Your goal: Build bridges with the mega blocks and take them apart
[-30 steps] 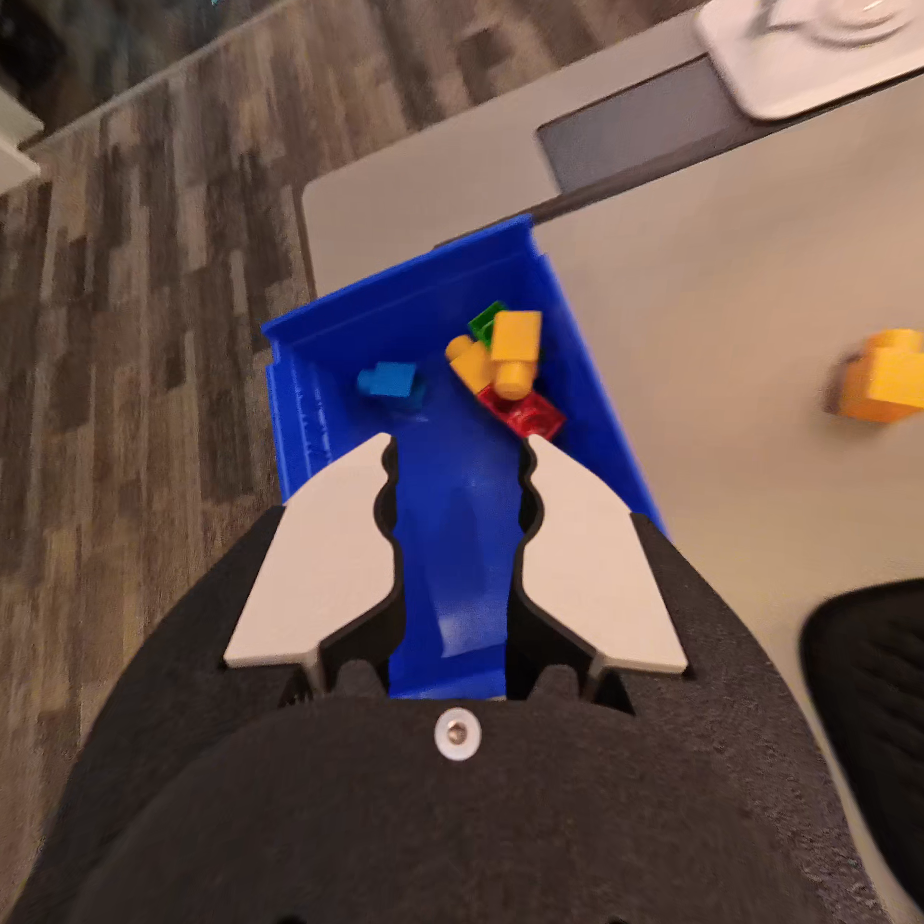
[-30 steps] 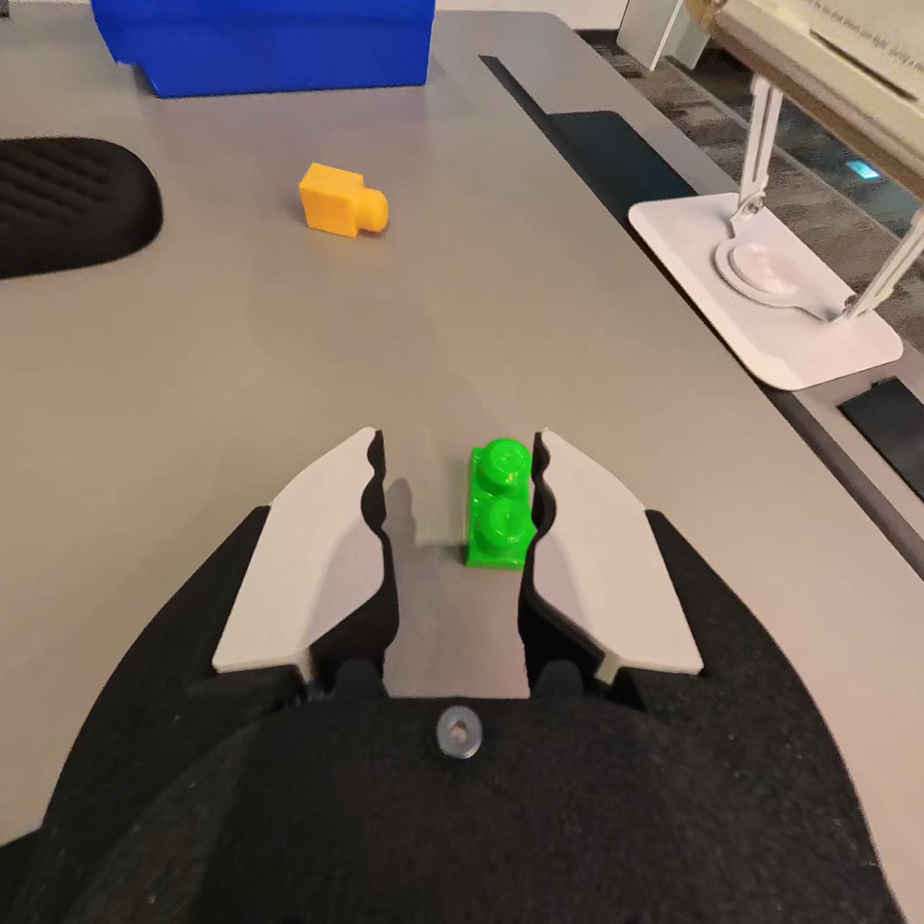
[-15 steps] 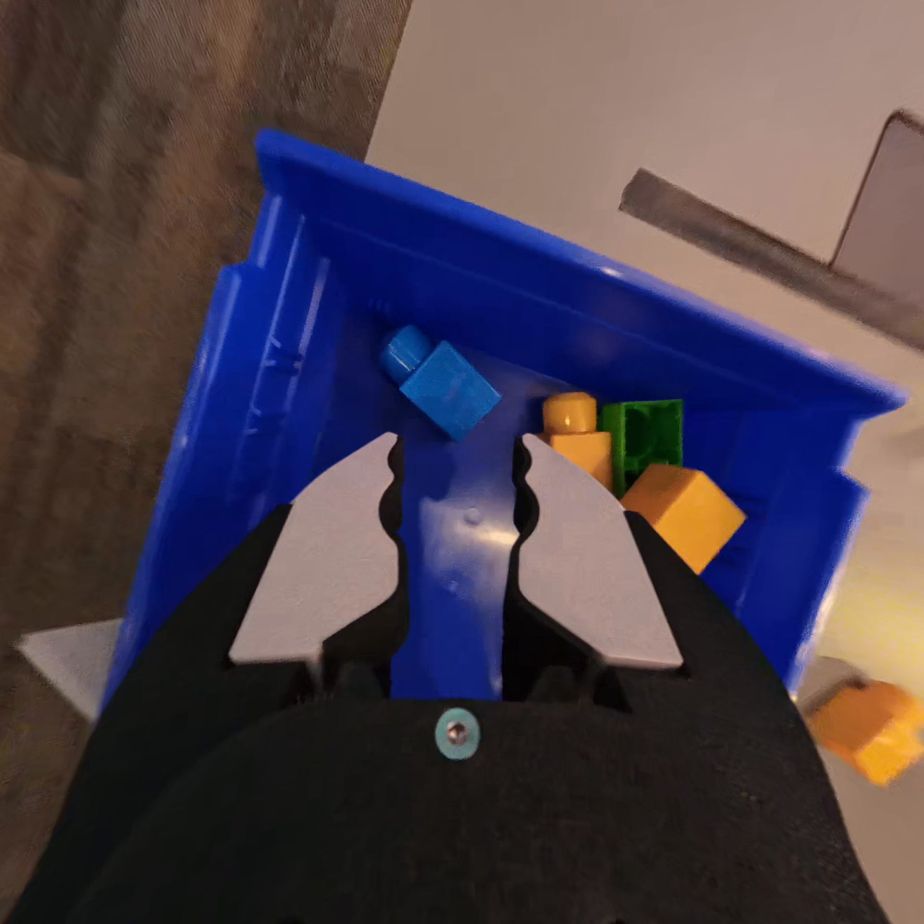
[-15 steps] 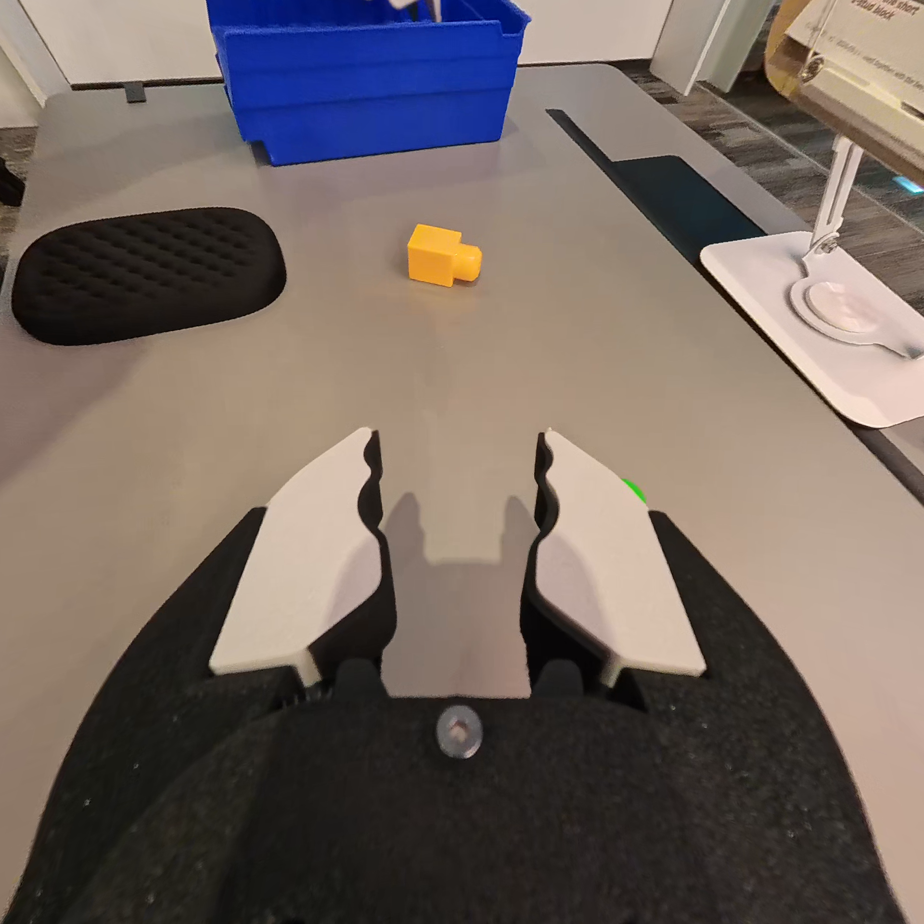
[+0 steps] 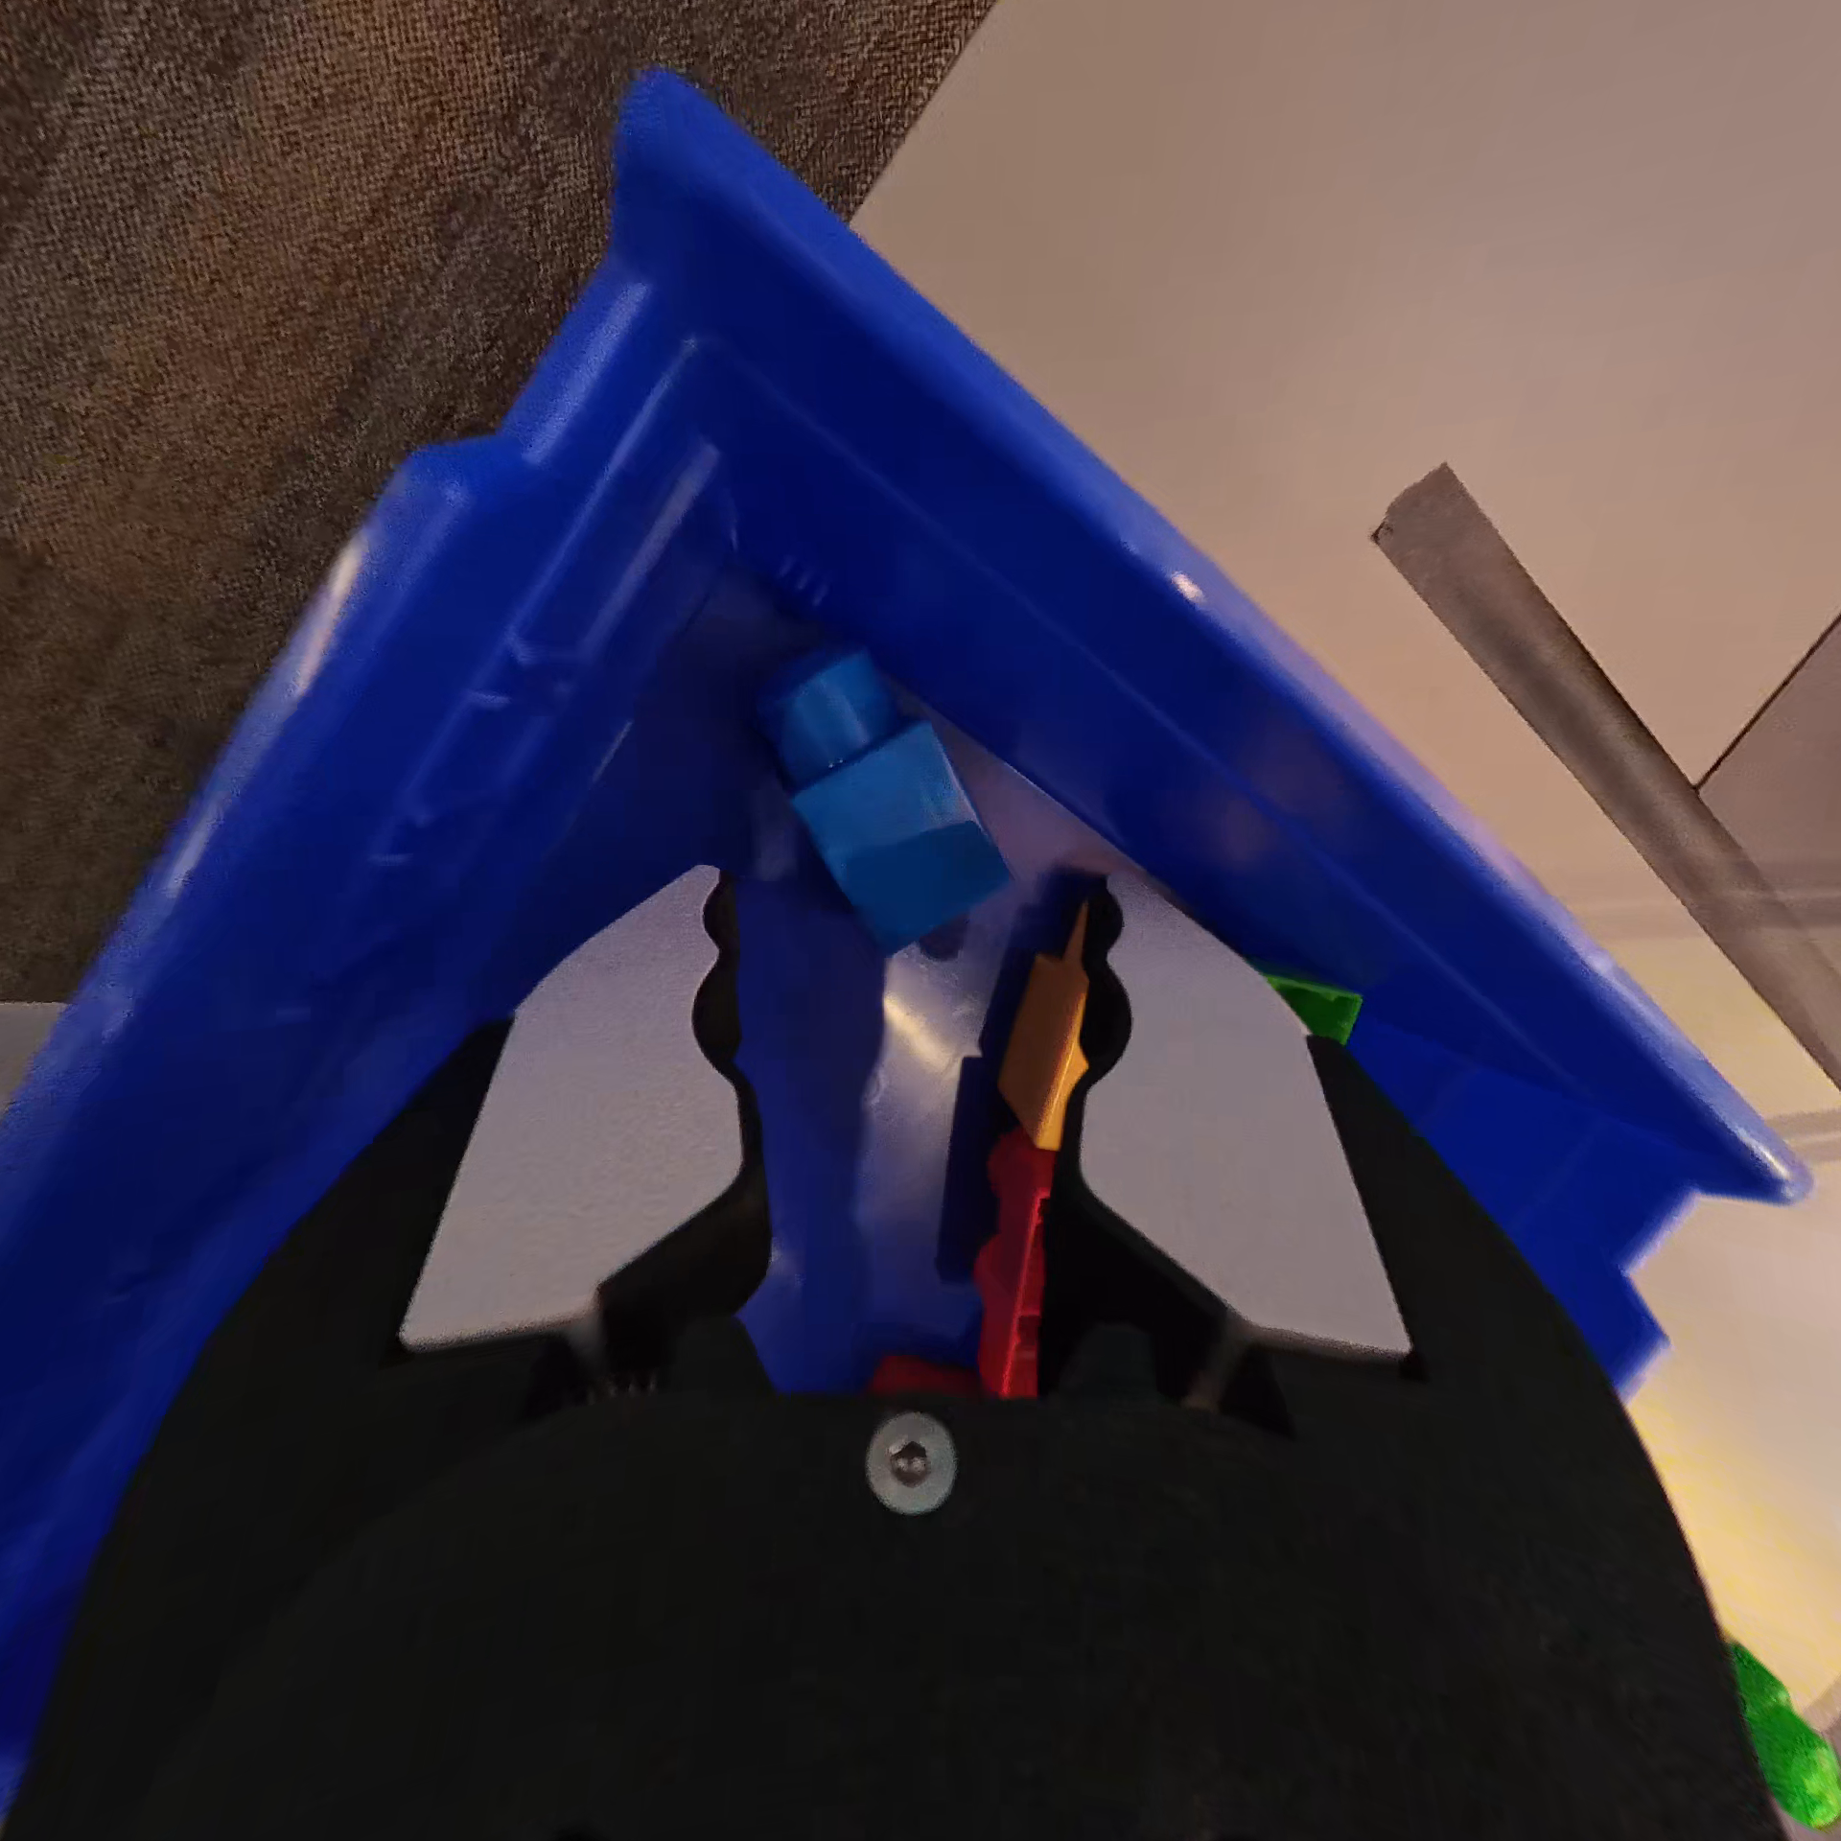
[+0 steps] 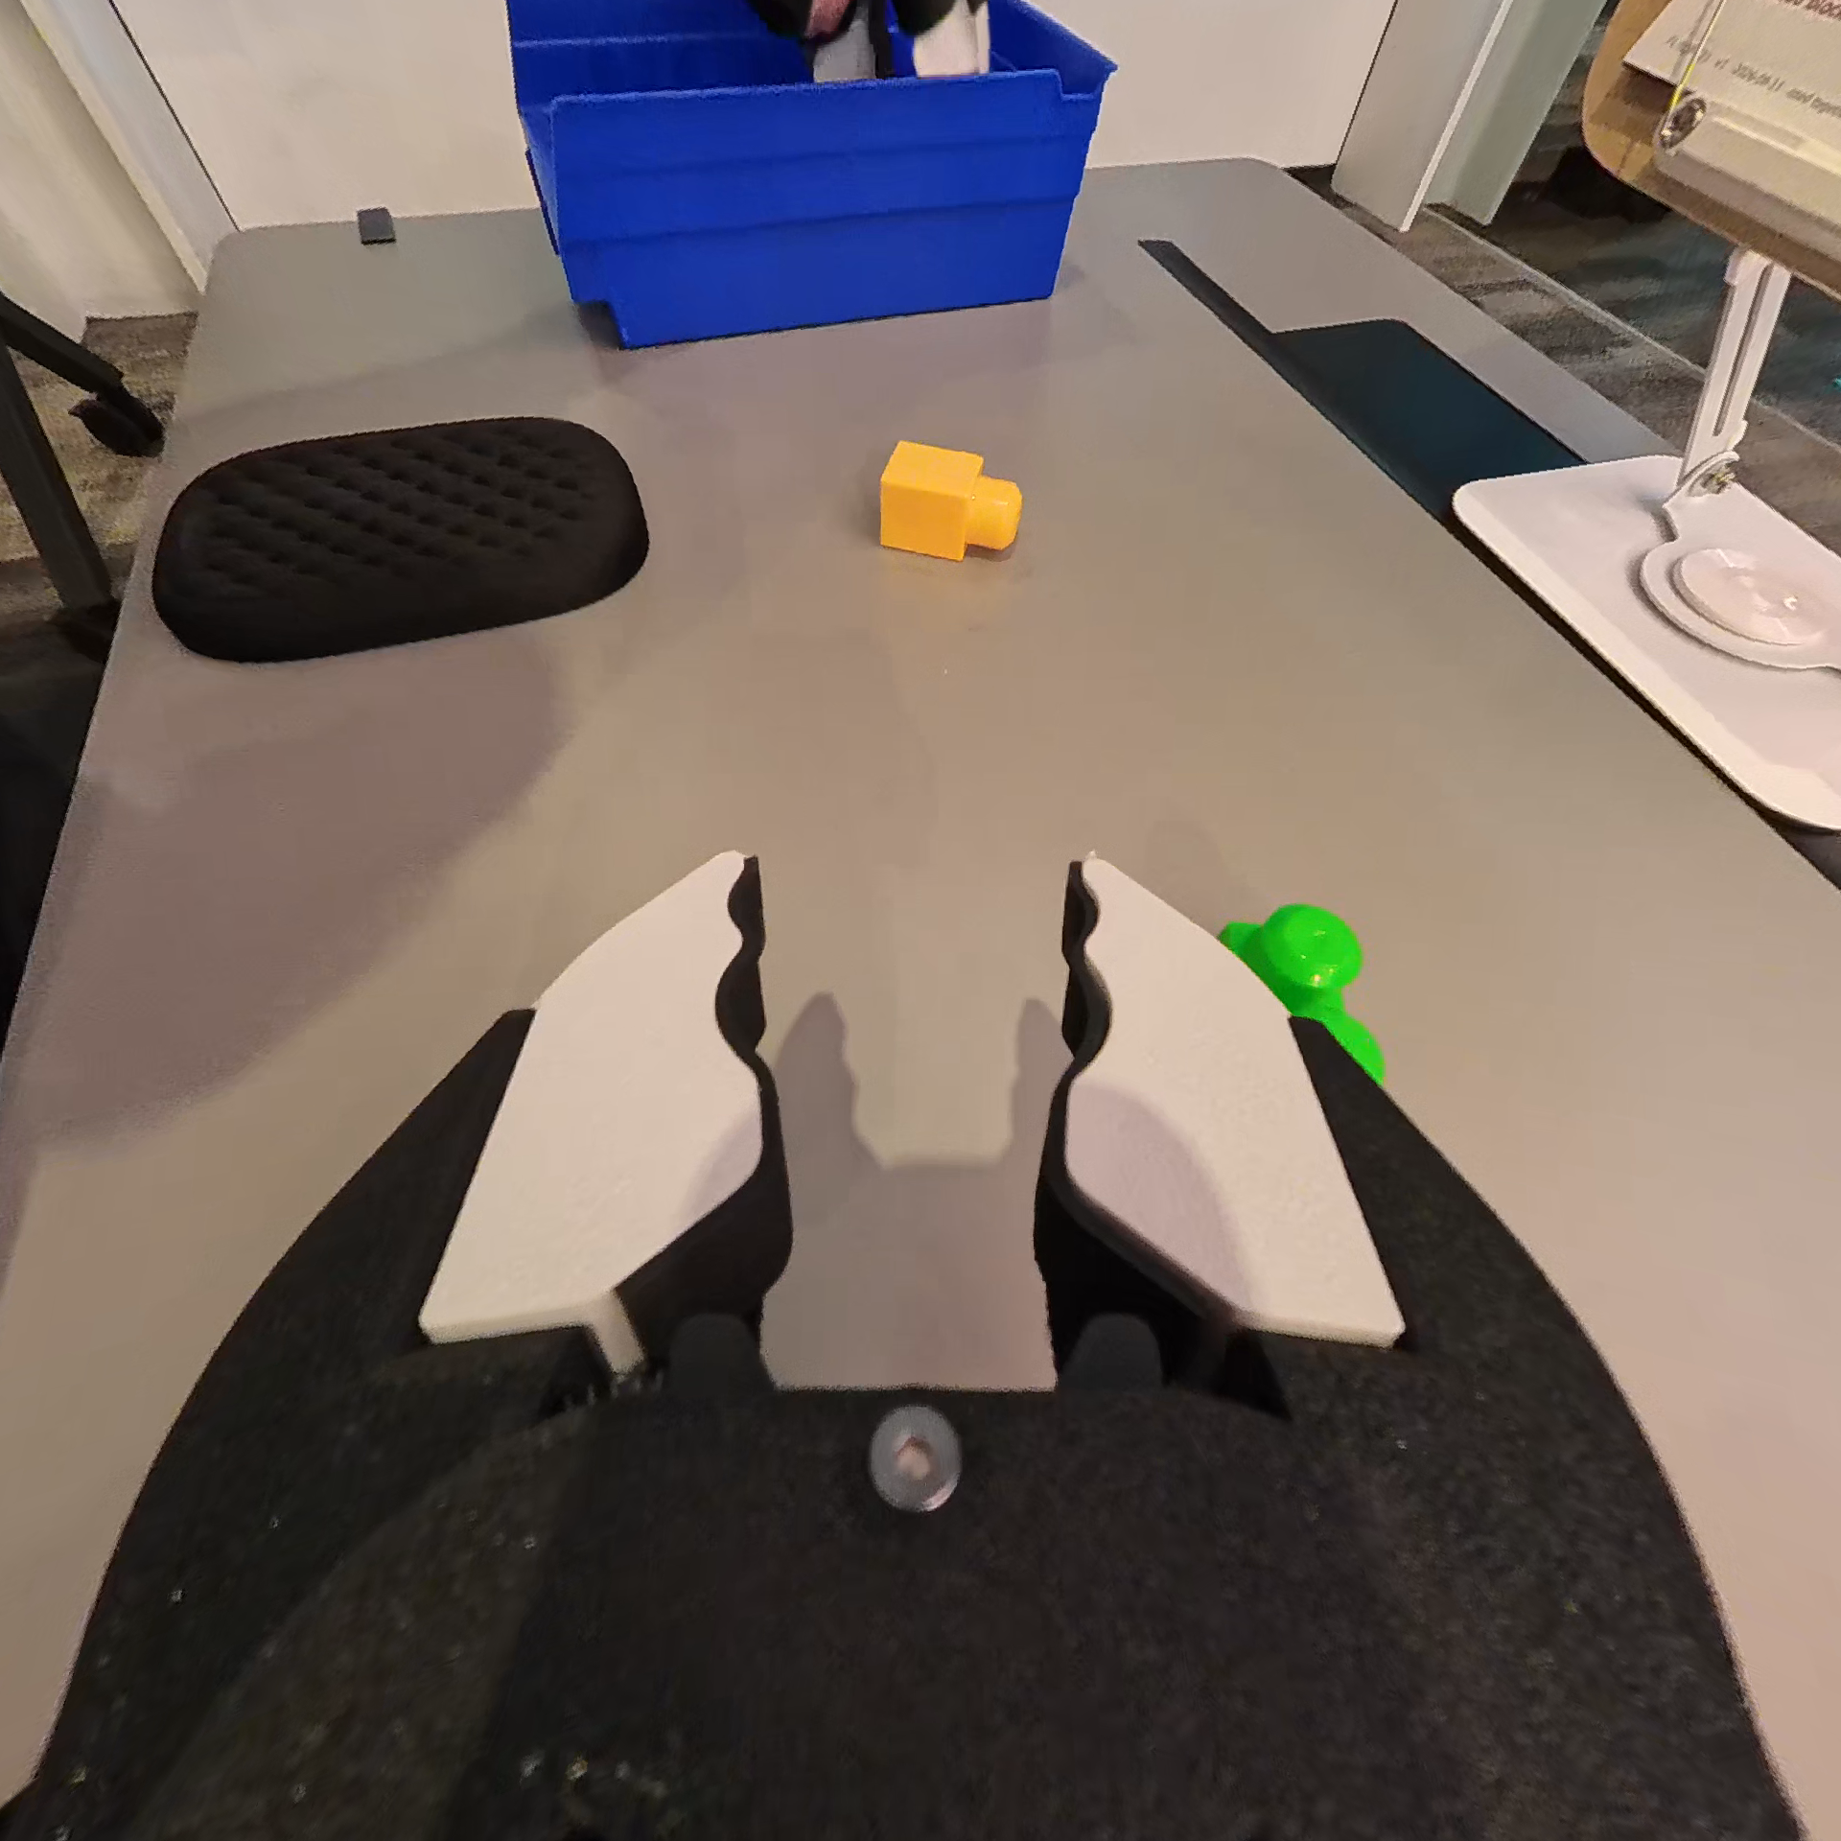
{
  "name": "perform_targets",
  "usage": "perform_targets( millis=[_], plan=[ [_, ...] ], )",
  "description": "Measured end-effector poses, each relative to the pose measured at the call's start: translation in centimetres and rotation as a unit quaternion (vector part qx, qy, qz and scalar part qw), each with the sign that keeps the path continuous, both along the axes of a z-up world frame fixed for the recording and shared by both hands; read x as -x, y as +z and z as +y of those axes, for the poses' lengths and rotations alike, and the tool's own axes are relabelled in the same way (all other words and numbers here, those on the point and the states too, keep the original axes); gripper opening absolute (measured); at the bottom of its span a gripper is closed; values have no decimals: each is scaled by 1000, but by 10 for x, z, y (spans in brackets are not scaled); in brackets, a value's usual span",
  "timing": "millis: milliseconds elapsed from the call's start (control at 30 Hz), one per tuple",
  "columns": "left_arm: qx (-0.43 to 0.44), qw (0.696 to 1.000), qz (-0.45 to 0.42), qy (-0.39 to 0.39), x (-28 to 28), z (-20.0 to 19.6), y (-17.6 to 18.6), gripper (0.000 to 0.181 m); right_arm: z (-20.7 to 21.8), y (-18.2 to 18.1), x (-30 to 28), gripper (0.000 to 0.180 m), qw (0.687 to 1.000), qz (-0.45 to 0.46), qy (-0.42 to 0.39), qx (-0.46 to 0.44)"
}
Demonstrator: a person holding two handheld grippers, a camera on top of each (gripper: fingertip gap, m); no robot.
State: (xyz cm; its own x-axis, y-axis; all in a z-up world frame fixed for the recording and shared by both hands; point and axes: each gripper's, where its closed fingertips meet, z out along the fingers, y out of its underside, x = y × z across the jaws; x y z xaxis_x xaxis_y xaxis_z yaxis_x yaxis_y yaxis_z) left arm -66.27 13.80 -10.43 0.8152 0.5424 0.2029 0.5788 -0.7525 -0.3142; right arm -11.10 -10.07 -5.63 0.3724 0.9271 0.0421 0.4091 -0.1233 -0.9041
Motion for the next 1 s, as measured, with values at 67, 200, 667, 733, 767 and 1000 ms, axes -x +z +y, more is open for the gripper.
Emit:
perform_targets(
  millis=[67, 200, 667, 733, 767, 1000],
  plan=[
    [9, 1000, -4, 5, -4, 4, -7, 67, -1, -3, -2, 57, 1000, -4, 0, -1],
    [47, 999, 7, -2, -5, 6, -23, 66, -3, -8, -6, 57, 1000, -11, 1, 1],
    [81, 995, 32, -39, 13, 2, -38, 38, -7, -17, -4, 56, 999, -34, 10, 1],
    [68, 995, 18, -67, 7, 2, -36, 38, -6, -19, -5, 55, 999, -37, 8, 0],
    [54, 995, 13, -81, 4, 3, -33, 38, -6, -19, -5, 55, 999, -38, 8, 0],
    [-54, 980, 13, -189, -14, -3, 14, 37, -5, -18, -6, 54, 999, -32, 7, 0]
  ],
)
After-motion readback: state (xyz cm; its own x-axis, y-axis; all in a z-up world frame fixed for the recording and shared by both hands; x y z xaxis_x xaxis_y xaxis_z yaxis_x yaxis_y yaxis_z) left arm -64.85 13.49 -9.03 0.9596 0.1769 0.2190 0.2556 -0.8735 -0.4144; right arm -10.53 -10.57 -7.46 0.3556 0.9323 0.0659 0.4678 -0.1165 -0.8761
